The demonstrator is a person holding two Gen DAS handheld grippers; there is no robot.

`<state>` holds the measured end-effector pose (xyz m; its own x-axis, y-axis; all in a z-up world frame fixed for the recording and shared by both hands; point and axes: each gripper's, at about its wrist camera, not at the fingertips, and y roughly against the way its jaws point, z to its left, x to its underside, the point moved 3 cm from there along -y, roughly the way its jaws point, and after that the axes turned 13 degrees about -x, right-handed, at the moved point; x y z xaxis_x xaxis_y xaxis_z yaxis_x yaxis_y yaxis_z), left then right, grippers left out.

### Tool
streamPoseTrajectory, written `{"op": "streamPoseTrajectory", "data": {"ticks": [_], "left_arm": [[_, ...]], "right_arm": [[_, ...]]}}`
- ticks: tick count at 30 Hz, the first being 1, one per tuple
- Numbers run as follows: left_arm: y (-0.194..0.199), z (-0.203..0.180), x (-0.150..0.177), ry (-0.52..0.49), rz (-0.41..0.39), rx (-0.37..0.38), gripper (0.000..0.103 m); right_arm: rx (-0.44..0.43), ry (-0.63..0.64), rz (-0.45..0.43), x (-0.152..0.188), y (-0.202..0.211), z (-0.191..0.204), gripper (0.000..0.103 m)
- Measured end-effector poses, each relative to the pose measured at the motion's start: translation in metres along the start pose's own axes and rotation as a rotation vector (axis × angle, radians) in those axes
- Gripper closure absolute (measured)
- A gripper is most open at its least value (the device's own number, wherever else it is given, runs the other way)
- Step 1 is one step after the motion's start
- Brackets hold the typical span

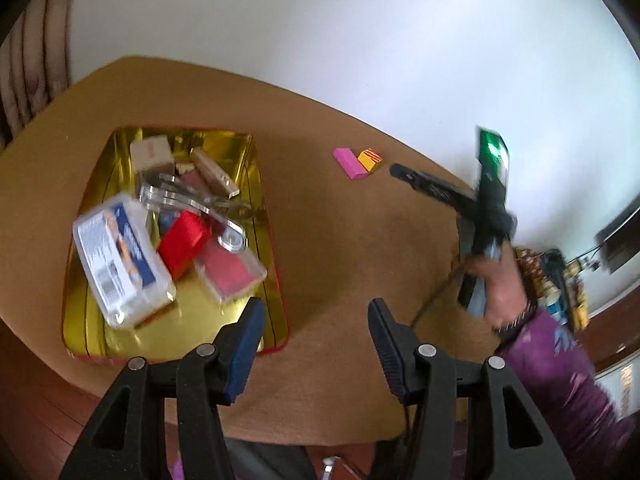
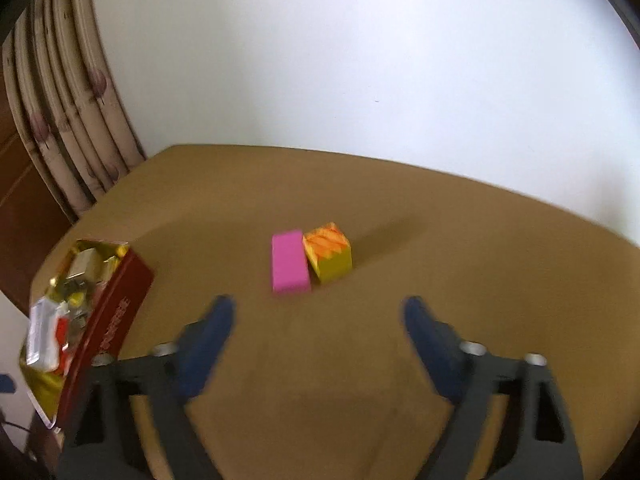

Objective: Organize rigid objects
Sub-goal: 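Open the right tool to drop the toothpick box into the tin, then grasp the red-yellow striped cube with the right tool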

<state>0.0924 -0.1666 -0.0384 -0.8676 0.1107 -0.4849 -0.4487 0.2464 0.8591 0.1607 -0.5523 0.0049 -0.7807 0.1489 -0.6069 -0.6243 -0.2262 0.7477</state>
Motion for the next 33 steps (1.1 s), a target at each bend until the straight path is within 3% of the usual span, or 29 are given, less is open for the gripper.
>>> {"op": "streamPoseTrajectory", "data": {"ticks": [3,9,13,14,15,16,23,28,33], "left_arm": [[-0.008,-0.004,-0.006,-0.031,0.02,-0.029,0.048],[-0.019,-0.007,-0.011,-0.031,0.053,-0.008,0.048],[-0.024,-0.013,-0.013,-0.043,0.06,-0.012,0.048],[-0.025,-0.015,-0.014,-0.043,0.063,-0.013,0.048],[-0.027,-0.016,-0.015,-0.043,0.067,-0.011,0.048],[-0.027,-0.017,-0.015,-0.042,0.069,-0.01,0.048],[-0.036,-0.031,-0.025,-0.035,0.103,-0.004,0.048],[-0.048,-0.052,-0.045,-0.032,0.125,0.005,0.048],[-0.08,-0.082,-0.077,-0.003,0.192,0.047,0.048]], "right_arm": [[-0.008,0.004,0.036,-0.009,-0.017,-0.005,0.05],[-0.045,0.0,0.056,-0.02,-0.031,-0.018,0.046],[-0.073,-0.008,0.138,-0.018,-0.058,-0.024,0.046],[-0.073,-0.003,0.151,-0.016,-0.062,-0.025,0.048],[-0.085,-0.011,0.141,-0.017,-0.06,-0.027,0.057],[-0.096,-0.025,0.14,-0.017,-0.058,-0.028,0.072],[-0.106,-0.075,0.105,0.009,-0.024,-0.039,0.076],[0.071,-0.069,0.029,0.058,0.045,-0.069,0.076],[0.202,-0.089,0.016,0.106,0.089,-0.093,0.076]]}}
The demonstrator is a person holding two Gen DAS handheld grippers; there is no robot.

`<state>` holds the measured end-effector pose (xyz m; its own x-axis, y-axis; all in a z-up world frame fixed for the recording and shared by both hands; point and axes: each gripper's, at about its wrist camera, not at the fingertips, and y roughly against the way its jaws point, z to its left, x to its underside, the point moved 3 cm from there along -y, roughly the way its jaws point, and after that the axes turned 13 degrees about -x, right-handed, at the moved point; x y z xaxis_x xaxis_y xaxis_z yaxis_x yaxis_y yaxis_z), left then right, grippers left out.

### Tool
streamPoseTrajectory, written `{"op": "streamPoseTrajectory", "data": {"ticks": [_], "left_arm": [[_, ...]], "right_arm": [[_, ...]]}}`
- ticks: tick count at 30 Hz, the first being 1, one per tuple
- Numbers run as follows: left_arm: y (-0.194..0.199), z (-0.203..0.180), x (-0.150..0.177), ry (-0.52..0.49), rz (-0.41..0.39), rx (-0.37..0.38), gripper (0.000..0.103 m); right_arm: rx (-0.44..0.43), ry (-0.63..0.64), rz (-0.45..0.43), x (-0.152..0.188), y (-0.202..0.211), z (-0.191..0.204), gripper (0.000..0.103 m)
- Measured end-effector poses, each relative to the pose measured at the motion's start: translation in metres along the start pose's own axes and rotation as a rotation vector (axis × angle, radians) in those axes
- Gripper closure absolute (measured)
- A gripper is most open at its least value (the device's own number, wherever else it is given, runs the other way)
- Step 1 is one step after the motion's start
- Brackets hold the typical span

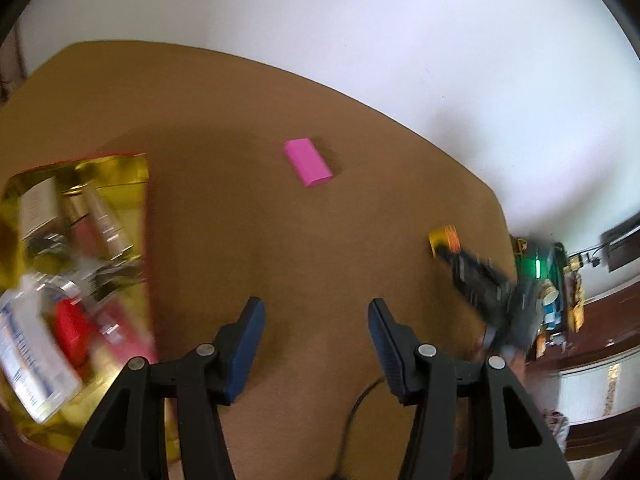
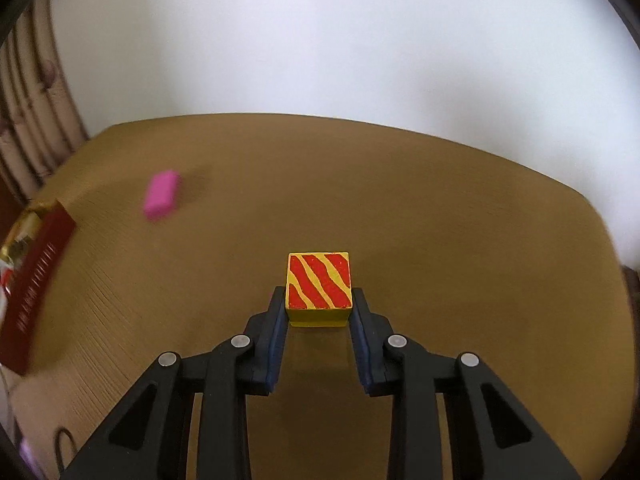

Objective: Organize rigid objects
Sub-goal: 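Grasp the red-yellow striped cube with the right tool, then grasp the pink eraser with the left tool while the right tool holds the cube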

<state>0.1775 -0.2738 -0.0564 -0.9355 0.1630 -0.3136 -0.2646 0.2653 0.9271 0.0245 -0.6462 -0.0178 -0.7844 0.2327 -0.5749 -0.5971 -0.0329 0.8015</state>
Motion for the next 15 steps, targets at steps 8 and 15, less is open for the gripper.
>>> {"op": "streamPoseTrajectory", "data": {"ticks": [8,15], "left_arm": [[-0.059,-0.038,-0.068,0.044,0.048,-0.067,0.048],[-0.101,-0.046,-0.101,0.1,0.073,-0.128,0.048]], "right_arm": [[-0.016,-0.055,-0.045,0.027,0.016,-0.02,0.076],[-0.079,-0.096,-0.064,0.028,0.027,-0.039,0.076]]}}
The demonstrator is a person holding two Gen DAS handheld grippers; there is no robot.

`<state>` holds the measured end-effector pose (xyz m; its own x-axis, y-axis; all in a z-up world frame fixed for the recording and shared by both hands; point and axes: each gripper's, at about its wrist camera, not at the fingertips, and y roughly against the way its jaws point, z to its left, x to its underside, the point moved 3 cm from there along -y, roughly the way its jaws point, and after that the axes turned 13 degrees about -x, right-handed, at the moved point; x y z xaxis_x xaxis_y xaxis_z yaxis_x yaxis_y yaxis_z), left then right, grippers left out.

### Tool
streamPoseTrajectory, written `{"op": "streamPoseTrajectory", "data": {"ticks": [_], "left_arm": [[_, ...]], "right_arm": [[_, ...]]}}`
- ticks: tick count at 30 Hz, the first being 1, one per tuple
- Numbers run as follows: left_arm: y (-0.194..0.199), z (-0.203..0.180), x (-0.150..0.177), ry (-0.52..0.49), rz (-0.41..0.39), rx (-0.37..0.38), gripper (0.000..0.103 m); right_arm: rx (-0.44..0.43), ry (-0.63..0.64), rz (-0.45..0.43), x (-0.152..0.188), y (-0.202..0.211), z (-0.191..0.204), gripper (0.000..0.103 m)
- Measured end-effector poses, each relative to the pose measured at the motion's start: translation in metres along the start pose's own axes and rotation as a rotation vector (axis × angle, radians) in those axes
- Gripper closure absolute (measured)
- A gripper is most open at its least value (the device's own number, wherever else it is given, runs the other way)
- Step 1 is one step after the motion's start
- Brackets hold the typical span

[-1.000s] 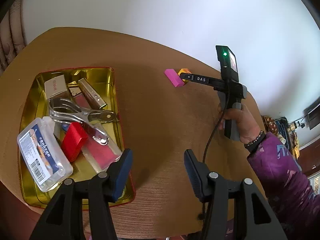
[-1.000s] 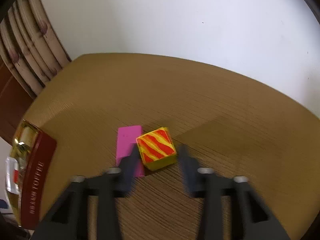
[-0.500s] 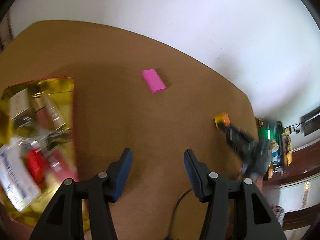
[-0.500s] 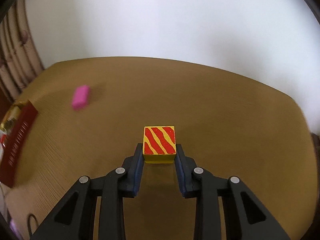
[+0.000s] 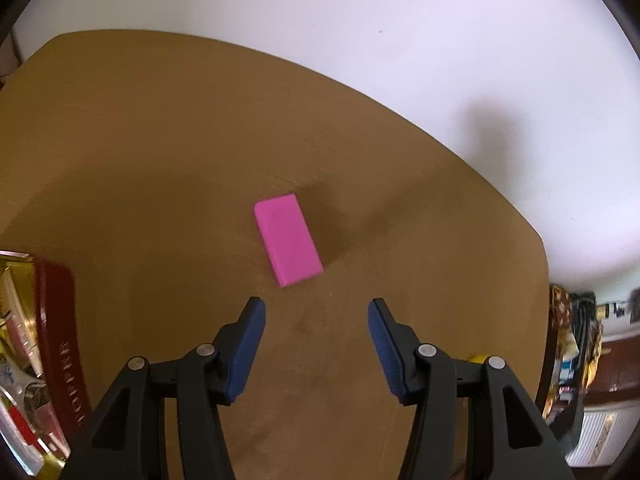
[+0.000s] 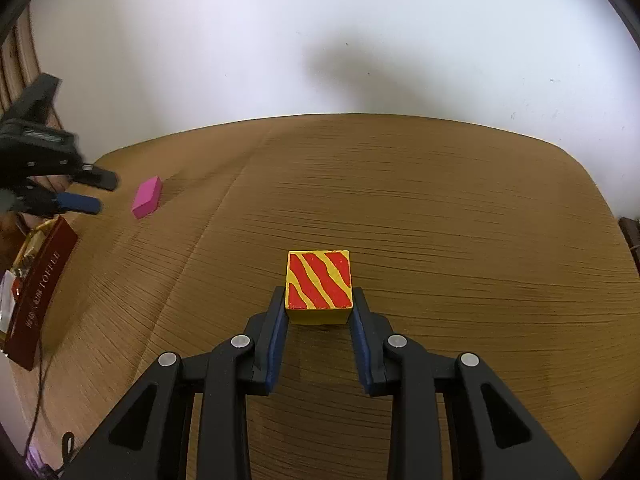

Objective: Organize rigid objects
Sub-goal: 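Grasp the pink eraser with the left tool while the right tool holds the cube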

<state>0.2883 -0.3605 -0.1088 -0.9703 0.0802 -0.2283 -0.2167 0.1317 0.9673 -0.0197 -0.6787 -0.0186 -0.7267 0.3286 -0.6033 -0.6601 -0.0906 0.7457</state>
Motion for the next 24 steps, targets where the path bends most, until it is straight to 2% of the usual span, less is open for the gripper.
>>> {"op": "streamPoseTrajectory", "data": {"ticks": [2,4,8,12,18,20,21,22,24], "left_arm": [[-0.009,-0.008,-0.007,-0.002,0.002,-0.016,0.048],[-0.015,-0.012,-0.013,-0.009,-0.001,-0.066,0.048],[-0.034,-0.014,-0.024,-0.003,0.032,-0.122,0.048],[-0.052,-0.014,-0.035,0.016,0.082,-0.132,0.048],[-0.051,-0.026,-0.037,-0.018,0.026,-0.177,0.048],[-0.05,-0.028,-0.035,-0.005,0.007,-0.186,0.054],[-0.049,-0.029,-0.033,-0.018,-0.012,-0.238,0.07],[-0.047,-0.03,-0.03,-0.03,-0.026,-0.25,0.073],[-0.044,-0.025,-0.029,-0.03,-0.044,-0.217,0.073]], "right_arm": [[-0.012,0.004,-0.001,0.0,0.002,-0.001,0.076],[-0.023,0.003,-0.008,-0.002,0.002,0.001,0.076],[-0.045,-0.003,-0.017,0.0,0.005,-0.001,0.076],[-0.059,-0.007,-0.026,0.002,0.017,-0.007,0.076],[-0.066,-0.013,-0.024,0.006,0.021,-0.008,0.075],[-0.066,-0.014,-0.023,0.007,0.026,-0.012,0.075],[-0.066,-0.016,-0.022,0.006,0.028,-0.015,0.075],[-0.066,-0.018,-0.02,0.006,0.027,-0.015,0.074],[-0.067,-0.019,-0.014,0.004,0.022,-0.013,0.073]]}}
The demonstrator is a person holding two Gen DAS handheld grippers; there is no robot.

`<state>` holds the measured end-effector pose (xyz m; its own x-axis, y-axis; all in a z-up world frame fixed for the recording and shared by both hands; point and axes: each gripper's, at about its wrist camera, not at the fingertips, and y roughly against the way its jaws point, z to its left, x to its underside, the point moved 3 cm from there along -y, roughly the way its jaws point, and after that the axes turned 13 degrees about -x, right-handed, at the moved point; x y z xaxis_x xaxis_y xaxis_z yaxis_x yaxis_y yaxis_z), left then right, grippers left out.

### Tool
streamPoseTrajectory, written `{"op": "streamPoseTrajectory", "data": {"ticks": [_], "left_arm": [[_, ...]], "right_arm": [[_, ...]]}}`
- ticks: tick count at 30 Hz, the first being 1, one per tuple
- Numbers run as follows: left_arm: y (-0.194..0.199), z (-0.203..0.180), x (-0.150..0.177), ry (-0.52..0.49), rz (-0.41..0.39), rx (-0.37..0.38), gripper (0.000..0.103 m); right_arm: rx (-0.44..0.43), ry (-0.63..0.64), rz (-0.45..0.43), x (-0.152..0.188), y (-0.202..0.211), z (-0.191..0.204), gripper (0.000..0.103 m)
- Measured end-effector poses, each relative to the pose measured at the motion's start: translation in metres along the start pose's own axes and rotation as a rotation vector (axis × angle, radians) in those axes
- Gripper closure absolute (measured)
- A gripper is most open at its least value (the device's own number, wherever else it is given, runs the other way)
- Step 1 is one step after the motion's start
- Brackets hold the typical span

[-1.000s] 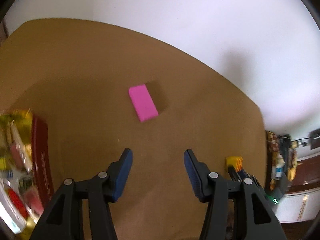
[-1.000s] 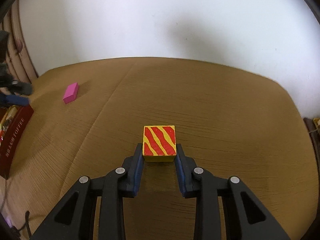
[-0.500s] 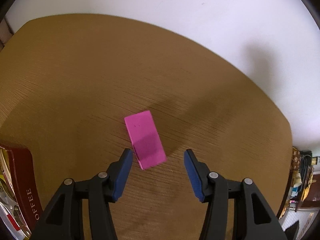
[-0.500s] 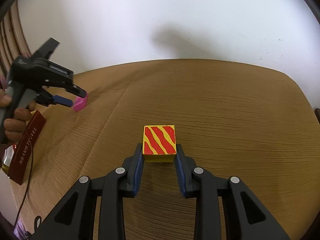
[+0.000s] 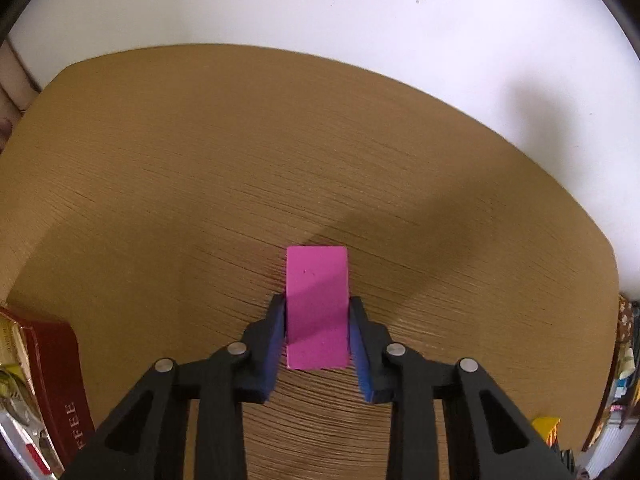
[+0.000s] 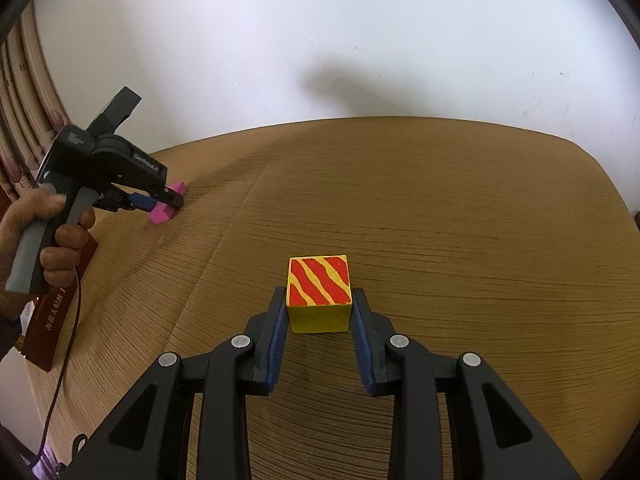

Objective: Organize rigid objects
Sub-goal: 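Grasp the pink eraser with the left tool while the right tool holds the cube, then lower the pink eraser into the tin and open the left tool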

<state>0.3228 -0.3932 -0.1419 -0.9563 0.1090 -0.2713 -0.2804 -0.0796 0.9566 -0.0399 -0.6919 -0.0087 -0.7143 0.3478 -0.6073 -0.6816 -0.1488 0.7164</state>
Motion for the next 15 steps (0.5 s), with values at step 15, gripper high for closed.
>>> {"op": "streamPoseTrajectory", "data": {"ticks": [15], "left_arm": [[0.076,0.047,0.114,0.0,-0.133,0.169,0.073]], "right_arm": [[0.025,-0.016,0.029,-0.006,-0.008,-0.007,0.071]]}}
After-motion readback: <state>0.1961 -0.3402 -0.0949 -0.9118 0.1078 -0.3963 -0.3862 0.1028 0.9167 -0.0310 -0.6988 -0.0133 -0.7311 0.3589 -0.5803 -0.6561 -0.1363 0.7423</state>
